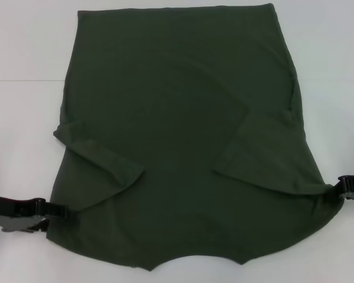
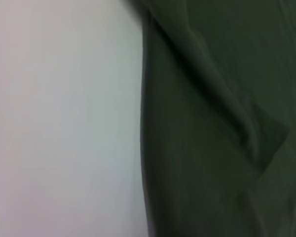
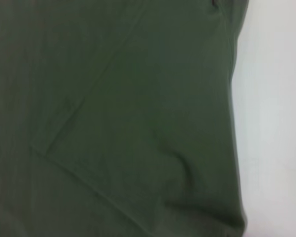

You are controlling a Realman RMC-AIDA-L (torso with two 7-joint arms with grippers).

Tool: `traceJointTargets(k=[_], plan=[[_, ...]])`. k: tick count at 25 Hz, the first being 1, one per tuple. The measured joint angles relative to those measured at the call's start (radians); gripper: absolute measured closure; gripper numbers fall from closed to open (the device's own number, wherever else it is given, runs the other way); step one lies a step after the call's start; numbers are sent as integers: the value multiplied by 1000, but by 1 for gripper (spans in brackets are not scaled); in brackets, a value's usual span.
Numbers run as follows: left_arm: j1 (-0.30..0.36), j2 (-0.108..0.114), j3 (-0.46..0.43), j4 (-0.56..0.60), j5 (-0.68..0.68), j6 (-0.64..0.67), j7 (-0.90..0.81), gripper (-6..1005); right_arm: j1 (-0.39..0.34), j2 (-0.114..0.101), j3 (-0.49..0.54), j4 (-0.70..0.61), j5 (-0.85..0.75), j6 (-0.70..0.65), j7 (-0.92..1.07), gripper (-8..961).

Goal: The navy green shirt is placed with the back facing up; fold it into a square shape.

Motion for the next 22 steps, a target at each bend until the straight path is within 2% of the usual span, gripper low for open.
traceJointTargets(k=[12,18,22], plan=[[-1,-6,60,21,4,-9,28,481,2,-3,0,0,9,-4,0,940],[-2,-8,58,23,5,-16,29,693,2,-5,0,0,9,-6,0,940],[-4,-8,61,24,6,-17,29,874,2,-5,0,0,9,-9,0,941]])
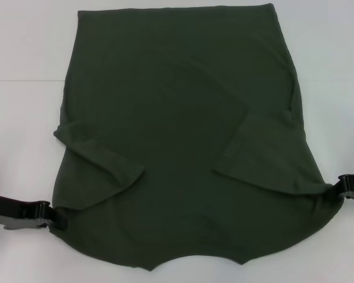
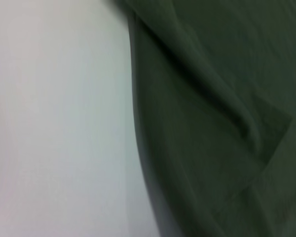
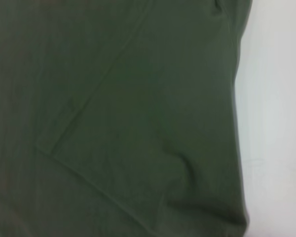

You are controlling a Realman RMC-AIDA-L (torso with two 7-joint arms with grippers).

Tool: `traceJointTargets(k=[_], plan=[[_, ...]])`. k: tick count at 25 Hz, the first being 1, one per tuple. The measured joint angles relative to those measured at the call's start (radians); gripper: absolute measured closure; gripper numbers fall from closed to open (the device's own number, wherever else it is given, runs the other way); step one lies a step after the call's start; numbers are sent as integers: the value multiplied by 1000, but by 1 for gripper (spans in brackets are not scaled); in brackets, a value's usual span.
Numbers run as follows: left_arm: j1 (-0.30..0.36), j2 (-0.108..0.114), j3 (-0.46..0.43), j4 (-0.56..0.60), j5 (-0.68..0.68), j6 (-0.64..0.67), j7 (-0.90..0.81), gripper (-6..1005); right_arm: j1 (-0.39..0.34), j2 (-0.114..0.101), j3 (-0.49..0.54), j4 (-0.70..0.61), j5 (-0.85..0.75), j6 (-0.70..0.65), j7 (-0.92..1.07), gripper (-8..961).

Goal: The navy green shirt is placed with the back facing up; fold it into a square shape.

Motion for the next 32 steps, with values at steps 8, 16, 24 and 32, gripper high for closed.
traceJointTargets(k=[8,16,24,32], plan=[[1,2,-4,-5,-10,8,11,936,7,-8,-4,-3,0,-21,-5,941],[3,19,-6,-8,-25,59,24,943,21,-45,-3,-15,-1,-128,-77,941],[-1,43,-43,-52,-28,188,75,946,23,-71,-7,-19,-8,-300,-211,941],[-27,78,-81,-135,-25,325,133,945,33,-92,-15,-21,-27,-477,-362,940]])
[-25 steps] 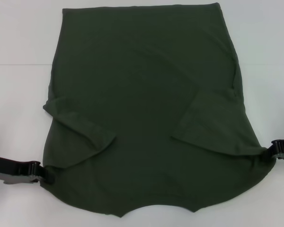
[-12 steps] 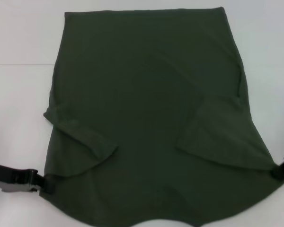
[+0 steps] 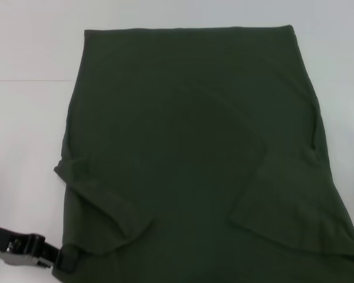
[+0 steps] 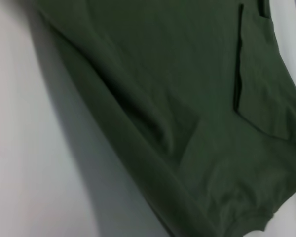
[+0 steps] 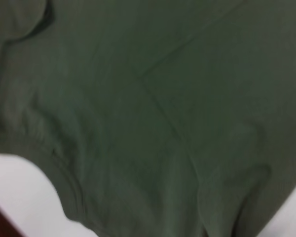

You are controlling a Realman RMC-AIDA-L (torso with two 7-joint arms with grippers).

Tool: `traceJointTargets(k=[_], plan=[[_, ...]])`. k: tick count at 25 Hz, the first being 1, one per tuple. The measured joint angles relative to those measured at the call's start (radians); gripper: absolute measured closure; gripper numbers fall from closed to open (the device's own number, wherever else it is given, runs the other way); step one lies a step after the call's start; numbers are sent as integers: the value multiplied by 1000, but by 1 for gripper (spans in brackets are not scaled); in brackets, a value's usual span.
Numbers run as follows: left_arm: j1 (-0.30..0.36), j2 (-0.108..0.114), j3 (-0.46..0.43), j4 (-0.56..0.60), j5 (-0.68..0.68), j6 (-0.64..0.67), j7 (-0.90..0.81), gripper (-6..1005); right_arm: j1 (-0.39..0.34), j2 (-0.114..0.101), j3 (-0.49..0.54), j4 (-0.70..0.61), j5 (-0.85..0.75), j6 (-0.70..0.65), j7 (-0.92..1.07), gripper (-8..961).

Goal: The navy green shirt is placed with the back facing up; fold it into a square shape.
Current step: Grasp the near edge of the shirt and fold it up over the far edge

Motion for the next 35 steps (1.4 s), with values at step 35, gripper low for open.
traceJointTargets(k=[35], plan=[[-11,22,-353,-45,-32,80,66,946,13,-40,346,122,45,-34,-109,941]])
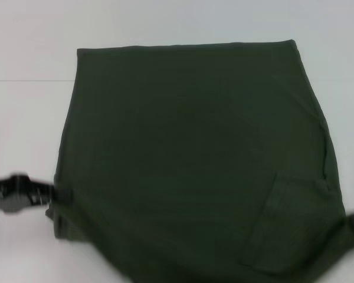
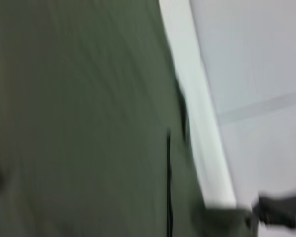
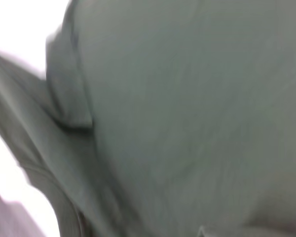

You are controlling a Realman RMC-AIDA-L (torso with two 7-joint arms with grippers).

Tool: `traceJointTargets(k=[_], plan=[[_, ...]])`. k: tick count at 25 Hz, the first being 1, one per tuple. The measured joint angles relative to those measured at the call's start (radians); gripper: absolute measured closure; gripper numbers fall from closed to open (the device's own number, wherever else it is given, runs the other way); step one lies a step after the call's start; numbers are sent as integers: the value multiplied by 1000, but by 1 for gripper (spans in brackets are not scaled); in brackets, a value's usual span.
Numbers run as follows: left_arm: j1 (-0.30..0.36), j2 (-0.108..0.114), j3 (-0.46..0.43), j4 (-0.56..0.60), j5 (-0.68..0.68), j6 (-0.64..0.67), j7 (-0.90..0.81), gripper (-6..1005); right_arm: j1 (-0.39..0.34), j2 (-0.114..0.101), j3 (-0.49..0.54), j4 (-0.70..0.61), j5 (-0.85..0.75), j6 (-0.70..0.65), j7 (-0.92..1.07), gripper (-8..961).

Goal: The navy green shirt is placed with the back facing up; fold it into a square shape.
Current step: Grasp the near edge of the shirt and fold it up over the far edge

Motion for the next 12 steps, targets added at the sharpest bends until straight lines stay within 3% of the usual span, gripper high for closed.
traceJointTargets(k=[4,7,12], plan=[[4,-2,-88,-3,-58,-69,2,947,-8,-49,108,80,109,93,8,941],[12,-14,-96,-9,-141,-127,13,947,-24,-67,142,161,235,231,6,941],[19,-66,-94,-21,-263,-281,86,947,-37,-45,143,196,348,375,-17,940]])
